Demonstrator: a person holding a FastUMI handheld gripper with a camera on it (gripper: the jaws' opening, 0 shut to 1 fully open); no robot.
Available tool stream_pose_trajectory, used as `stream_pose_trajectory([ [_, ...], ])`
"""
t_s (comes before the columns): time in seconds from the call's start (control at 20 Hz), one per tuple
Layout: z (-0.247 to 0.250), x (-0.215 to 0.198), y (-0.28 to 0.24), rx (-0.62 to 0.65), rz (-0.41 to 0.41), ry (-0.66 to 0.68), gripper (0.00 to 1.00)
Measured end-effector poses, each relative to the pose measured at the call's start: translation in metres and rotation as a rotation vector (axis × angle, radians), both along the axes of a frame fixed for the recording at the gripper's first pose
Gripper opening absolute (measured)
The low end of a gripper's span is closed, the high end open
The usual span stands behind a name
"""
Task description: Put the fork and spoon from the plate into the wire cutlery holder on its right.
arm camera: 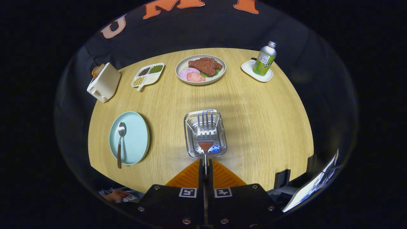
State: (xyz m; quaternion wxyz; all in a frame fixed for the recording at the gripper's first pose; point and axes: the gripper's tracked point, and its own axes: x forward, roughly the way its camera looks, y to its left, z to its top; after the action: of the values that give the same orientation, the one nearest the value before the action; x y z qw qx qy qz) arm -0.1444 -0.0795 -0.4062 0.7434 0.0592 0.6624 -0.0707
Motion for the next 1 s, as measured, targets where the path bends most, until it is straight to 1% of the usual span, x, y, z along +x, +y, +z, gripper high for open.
stream_pose_trajectory([
  [0.1,-0.001,0.003,-0.001,0.006,-0.007,-0.002,0.07],
  [0.2,0.001,0.014,-0.005,0.010,-0.033,-0.033,0.08],
  [0.35,0.013,0.038,-0.011,0.016,-0.059,-0.129,0.08],
  [0.5,0.037,0.071,-0.015,0.025,-0.068,-0.290,0.10],
  [0.6,0.065,0.100,-0.018,0.023,-0.080,-0.450,0.14],
  [0.65,0.082,0.117,-0.021,0.010,-0.086,-0.543,0.23],
  [0.7,0.097,0.128,-0.024,-0.009,-0.080,-0.612,0.28],
  [0.75,0.110,0.134,-0.028,-0.032,-0.074,-0.667,0.40],
  [0.8,0.125,0.141,-0.033,-0.059,-0.070,-0.725,0.47],
  [0.9,0.156,0.156,-0.039,-0.099,-0.062,-0.840,0.67],
  [0.95,0.169,0.163,-0.039,-0.115,-0.055,-0.894,0.75],
  [1.0,0.184,0.168,-0.039,-0.132,-0.044,-0.945,0.79],
])
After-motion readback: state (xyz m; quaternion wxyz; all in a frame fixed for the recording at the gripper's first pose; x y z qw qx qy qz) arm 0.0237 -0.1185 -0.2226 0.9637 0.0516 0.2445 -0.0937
